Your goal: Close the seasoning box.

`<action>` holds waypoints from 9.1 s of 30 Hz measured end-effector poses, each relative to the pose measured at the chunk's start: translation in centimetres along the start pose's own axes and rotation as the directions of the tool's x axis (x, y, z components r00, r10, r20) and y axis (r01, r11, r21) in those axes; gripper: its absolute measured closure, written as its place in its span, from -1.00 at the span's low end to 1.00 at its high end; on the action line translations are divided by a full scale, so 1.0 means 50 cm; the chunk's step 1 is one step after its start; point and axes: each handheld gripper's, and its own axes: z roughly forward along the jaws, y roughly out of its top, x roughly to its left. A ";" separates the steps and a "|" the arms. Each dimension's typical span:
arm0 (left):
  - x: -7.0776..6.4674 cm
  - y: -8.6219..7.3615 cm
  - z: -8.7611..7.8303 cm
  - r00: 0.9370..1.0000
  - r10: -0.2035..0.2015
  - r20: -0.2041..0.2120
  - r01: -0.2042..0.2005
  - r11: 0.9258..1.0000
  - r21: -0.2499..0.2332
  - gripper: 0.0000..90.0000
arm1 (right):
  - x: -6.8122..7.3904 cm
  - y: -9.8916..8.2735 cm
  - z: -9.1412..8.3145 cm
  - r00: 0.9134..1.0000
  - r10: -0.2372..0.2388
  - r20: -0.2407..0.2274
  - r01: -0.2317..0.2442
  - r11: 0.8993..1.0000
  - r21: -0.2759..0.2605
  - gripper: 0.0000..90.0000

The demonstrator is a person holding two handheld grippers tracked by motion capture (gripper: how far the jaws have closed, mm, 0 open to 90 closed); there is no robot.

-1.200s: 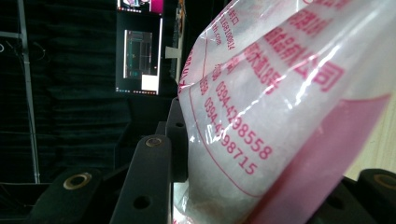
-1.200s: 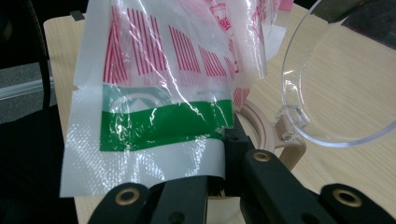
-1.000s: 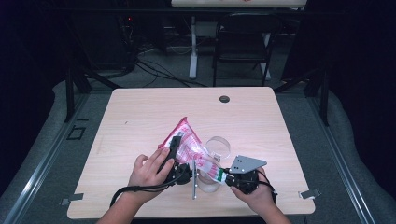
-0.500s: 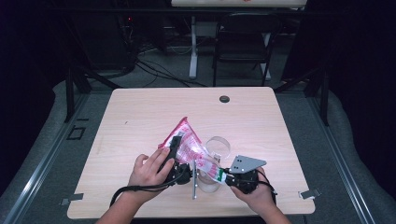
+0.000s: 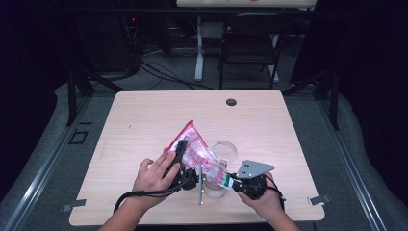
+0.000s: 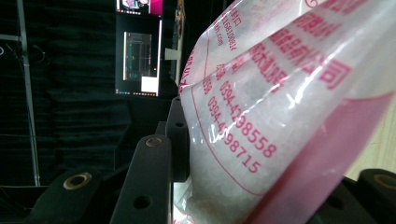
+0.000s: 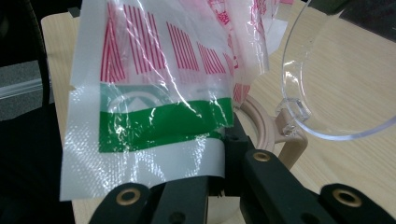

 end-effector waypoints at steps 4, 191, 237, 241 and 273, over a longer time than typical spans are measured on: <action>0.000 0.000 0.000 1.000 0.002 0.000 -0.002 1.000 0.000 0.55 | -0.001 -0.001 0.001 1.000 -0.001 -0.002 0.001 1.000 0.001 1.00; -0.017 -0.030 0.001 0.985 -0.155 0.079 0.155 0.988 0.013 0.57 | -0.005 -0.002 0.012 1.000 0.020 0.014 -0.020 1.000 0.006 1.00; -0.072 -0.101 0.019 0.782 -0.525 0.335 0.530 0.844 0.087 0.59 | 0.009 0.032 0.033 1.000 0.006 -0.015 -0.007 1.000 -0.028 1.00; -0.079 -0.105 0.022 0.747 -0.557 0.364 0.563 0.821 0.101 0.59 | 0.011 0.032 0.035 1.000 0.005 -0.015 -0.005 1.000 -0.024 1.00; -0.137 -0.112 0.052 0.534 -0.653 0.537 0.661 0.718 0.215 0.63 | 0.020 0.043 0.056 0.999 -0.031 -0.025 0.030 1.000 -0.007 0.99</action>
